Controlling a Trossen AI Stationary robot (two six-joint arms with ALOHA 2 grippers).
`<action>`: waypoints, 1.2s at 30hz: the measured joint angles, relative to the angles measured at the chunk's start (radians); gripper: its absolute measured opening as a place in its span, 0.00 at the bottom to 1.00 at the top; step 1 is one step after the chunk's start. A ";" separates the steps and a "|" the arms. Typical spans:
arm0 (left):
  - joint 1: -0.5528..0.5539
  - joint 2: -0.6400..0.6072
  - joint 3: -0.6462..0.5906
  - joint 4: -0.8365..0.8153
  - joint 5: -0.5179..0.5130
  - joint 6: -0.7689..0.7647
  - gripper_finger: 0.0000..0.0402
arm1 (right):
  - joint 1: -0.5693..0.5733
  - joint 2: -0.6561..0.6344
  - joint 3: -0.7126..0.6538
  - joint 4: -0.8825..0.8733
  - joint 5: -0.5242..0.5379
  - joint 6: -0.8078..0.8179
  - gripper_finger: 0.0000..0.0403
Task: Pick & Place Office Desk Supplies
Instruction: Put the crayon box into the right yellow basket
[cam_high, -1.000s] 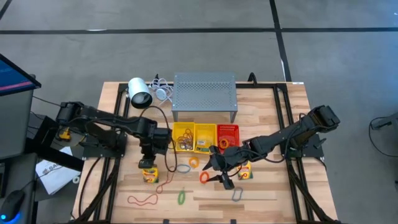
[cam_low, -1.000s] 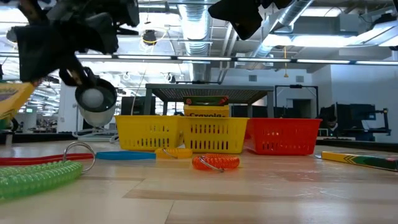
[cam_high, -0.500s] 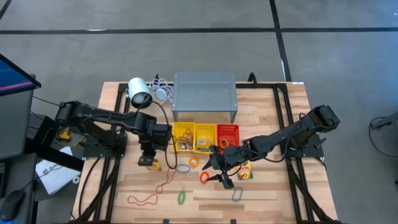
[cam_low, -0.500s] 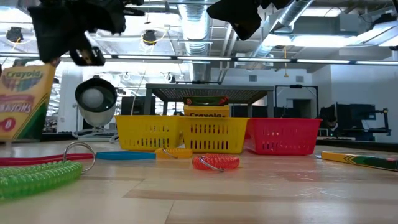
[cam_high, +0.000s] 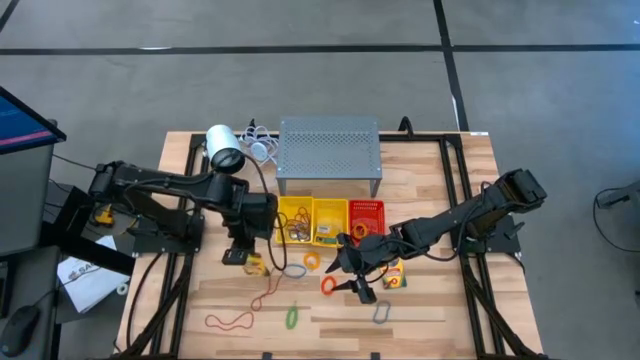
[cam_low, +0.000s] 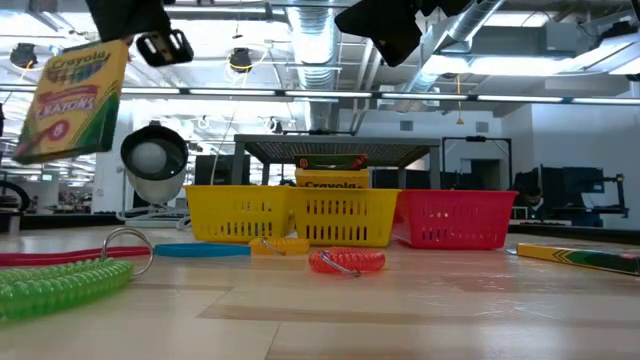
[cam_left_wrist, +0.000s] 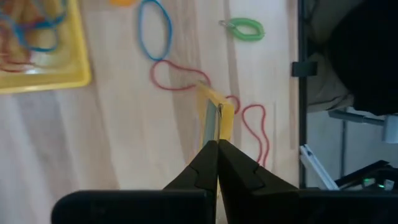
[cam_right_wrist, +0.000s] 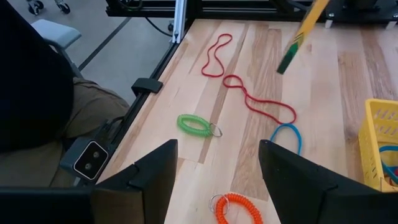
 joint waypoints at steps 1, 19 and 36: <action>0.000 0.000 0.016 -0.016 -0.016 0.001 0.00 | 0.000 0.000 0.000 0.000 0.000 0.000 0.55; 0.096 0.237 0.352 -0.184 -0.135 0.188 0.00 | 0.010 -0.032 0.000 -0.158 0.026 0.045 0.54; 0.185 0.474 0.714 -0.202 -0.229 0.418 0.00 | 0.247 -0.372 -0.063 -0.545 0.508 0.247 0.40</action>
